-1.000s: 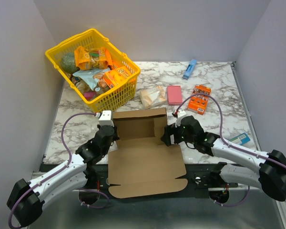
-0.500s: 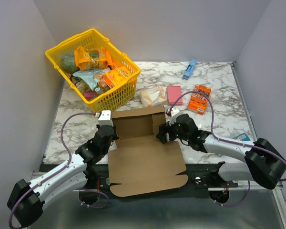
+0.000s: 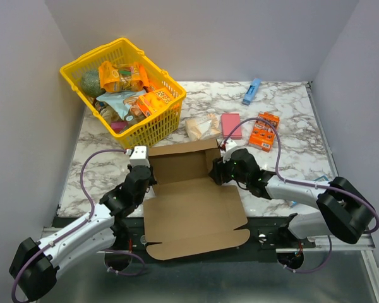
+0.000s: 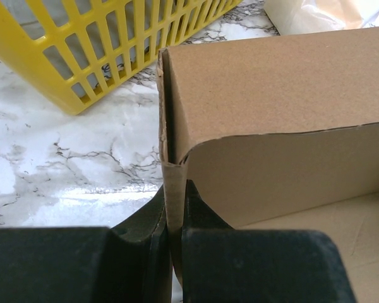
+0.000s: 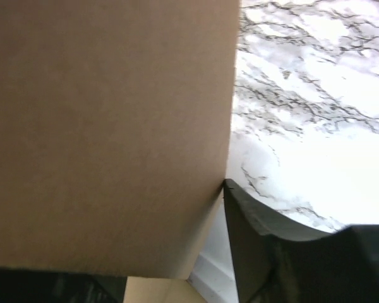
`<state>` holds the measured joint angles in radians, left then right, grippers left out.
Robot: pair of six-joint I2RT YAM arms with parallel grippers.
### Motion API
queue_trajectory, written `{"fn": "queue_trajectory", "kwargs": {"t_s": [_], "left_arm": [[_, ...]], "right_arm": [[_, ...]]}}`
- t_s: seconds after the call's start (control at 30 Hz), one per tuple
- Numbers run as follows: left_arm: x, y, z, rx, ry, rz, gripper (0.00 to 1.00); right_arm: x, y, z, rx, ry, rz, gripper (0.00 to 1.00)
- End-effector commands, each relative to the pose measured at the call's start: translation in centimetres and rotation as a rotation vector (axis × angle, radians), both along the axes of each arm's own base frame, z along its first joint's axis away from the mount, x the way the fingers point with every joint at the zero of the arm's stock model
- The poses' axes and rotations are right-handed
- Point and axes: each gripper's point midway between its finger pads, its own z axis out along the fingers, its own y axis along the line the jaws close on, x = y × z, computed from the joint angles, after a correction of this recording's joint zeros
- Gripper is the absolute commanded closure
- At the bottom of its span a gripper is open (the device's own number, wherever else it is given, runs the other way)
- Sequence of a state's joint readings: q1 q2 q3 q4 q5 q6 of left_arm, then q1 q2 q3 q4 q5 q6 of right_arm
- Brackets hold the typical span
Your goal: Fold the paper box
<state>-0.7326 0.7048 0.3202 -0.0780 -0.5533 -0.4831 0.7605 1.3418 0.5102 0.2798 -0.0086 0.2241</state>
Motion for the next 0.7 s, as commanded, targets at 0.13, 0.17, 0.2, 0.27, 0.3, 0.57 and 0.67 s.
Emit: {"fn": "queue_trajectory", "kwargs": {"t_s": [0.13,0.17,0.2,0.27,0.3,0.57,0.67], "left_arm": [[0.2,-1.8,2.0,-0.089,-0.038,-0.057,1.0],[0.2,-1.9,2.0,-0.091,-0.039,-0.059,1.0],[0.2,-1.9,2.1,-0.091,-0.043,-0.06,1.0],[0.2,-2.0,2.0,-0.087,-0.041,-0.066,1.0],[0.3,-2.0,2.2,-0.088,-0.047,-0.065,1.0],[0.5,-2.2,2.1,-0.081,-0.042,-0.066,1.0],[0.5,-2.2,1.8,-0.069,-0.036,-0.072,1.0]], "right_arm": [[1.8,-1.9,0.4,-0.022,0.005,-0.206,0.53],[2.0,-2.2,0.4,-0.026,0.006,-0.235,0.56],[2.1,-2.4,0.3,-0.04,0.013,-0.251,0.61],[2.6,-3.1,0.1,-0.072,0.014,-0.321,0.71],[2.8,-3.4,0.1,-0.089,0.023,-0.347,0.71],[3.5,-6.1,-0.8,-0.128,0.076,-0.603,0.81],[3.5,-7.0,-1.3,-0.162,0.099,-0.676,0.86]]}}
